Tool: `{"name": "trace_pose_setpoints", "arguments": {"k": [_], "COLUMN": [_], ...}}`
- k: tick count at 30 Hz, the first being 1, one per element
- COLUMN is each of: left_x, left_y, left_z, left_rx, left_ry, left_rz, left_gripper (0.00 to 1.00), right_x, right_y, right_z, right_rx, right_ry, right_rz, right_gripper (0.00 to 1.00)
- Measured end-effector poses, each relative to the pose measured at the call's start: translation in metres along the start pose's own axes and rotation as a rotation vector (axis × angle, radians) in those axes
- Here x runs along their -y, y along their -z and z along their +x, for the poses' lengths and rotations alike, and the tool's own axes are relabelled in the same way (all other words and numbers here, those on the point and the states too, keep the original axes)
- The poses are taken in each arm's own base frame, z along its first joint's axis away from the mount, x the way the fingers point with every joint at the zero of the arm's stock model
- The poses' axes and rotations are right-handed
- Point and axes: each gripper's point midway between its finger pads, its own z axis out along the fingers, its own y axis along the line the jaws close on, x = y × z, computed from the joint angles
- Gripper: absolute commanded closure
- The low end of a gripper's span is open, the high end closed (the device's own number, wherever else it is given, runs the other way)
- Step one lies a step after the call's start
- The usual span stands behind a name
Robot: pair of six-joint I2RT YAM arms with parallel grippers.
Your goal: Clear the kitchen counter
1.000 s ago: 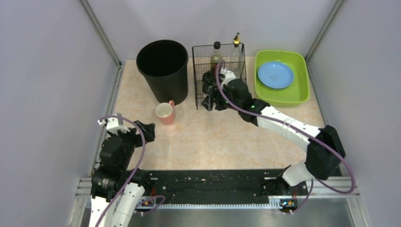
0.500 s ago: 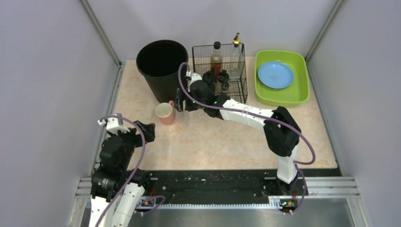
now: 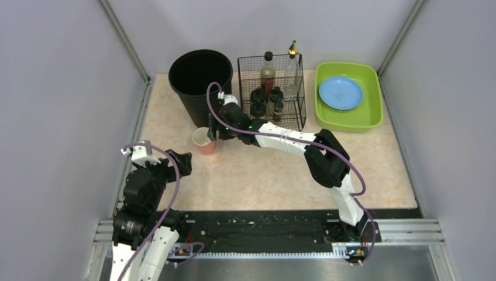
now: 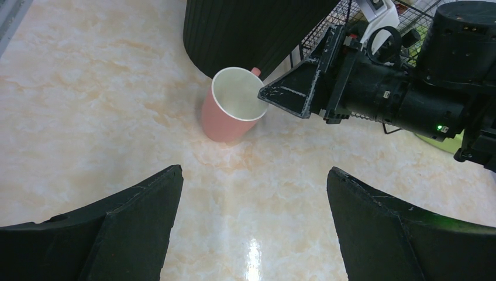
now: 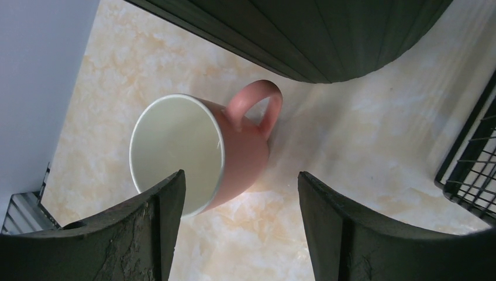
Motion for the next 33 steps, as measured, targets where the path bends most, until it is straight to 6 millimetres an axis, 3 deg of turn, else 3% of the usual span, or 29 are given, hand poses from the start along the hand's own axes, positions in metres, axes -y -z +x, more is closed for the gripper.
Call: {"name": "trace_pose_setpoints", "arguments": {"k": [10, 15, 25, 30, 33], "left_x": [0.000, 0.000, 0.000, 0.000, 0.000], "left_y": [0.000, 0.000, 0.000, 0.000, 0.000], "left_z": [0.000, 0.000, 0.000, 0.000, 0.000], "left_rx": [0.000, 0.000, -0.001, 0.000, 0.000], "left_ry": [0.000, -0.001, -0.002, -0.002, -0.002], "left_rz": [0.001, 0.001, 0.001, 0.001, 0.001], "left_gripper": [0.03, 0.03, 0.02, 0.03, 0.03], "right_x": [-0.003, -0.003, -0.001, 0.005, 0.006], "right_y": [-0.021, -0.027, -0.028, -0.026, -0.025], "right_z": [0.015, 0.020, 0.021, 0.027, 0.028], "right_rx": [-0.029, -0.037, -0.039, -0.063, -0.070], "right_ry": [0.045, 0.095, 0.143, 0.168, 0.172], "right_rz": [0.043, 0.079, 0.096, 0.115, 0.115], "right_gripper": [0.35, 0.41, 0.71, 0.98, 1.00]}}
